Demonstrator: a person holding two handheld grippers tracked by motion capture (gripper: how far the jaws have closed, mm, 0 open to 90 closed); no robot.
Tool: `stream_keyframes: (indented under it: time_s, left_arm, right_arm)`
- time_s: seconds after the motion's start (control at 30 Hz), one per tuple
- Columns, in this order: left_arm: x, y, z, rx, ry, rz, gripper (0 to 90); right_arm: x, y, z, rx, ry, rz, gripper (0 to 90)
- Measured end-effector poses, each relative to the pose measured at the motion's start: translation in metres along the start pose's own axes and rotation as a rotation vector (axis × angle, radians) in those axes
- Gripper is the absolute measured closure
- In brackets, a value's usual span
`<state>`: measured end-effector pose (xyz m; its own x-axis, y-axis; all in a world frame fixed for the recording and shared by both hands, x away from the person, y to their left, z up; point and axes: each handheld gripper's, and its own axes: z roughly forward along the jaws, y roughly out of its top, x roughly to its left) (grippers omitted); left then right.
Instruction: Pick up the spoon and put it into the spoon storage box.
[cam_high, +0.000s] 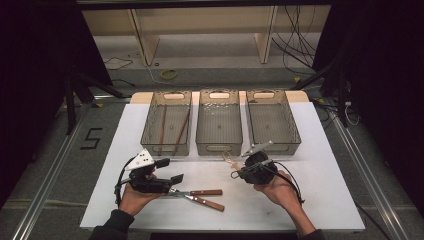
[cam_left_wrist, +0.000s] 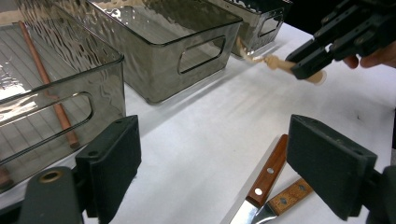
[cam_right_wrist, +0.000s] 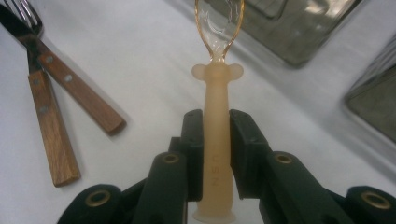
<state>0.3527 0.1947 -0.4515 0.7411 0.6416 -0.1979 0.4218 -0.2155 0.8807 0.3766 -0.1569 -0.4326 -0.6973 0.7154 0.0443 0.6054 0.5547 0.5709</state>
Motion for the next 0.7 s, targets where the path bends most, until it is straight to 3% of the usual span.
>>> stream_keyframes:
  time_s: [0.23,0.7]
  left_arm:
    - [0.001,-0.001,0.0,0.0,0.002,-0.004,17.5]
    - [0.003,-0.001,-0.001,-0.003,0.0,-0.005,17.5]
  right_arm:
    - [-0.005,0.013,-0.012,-0.05,0.0,0.003,77.3]
    - [-0.021,0.048,-0.016,-0.109,-0.025,0.014,77.2]
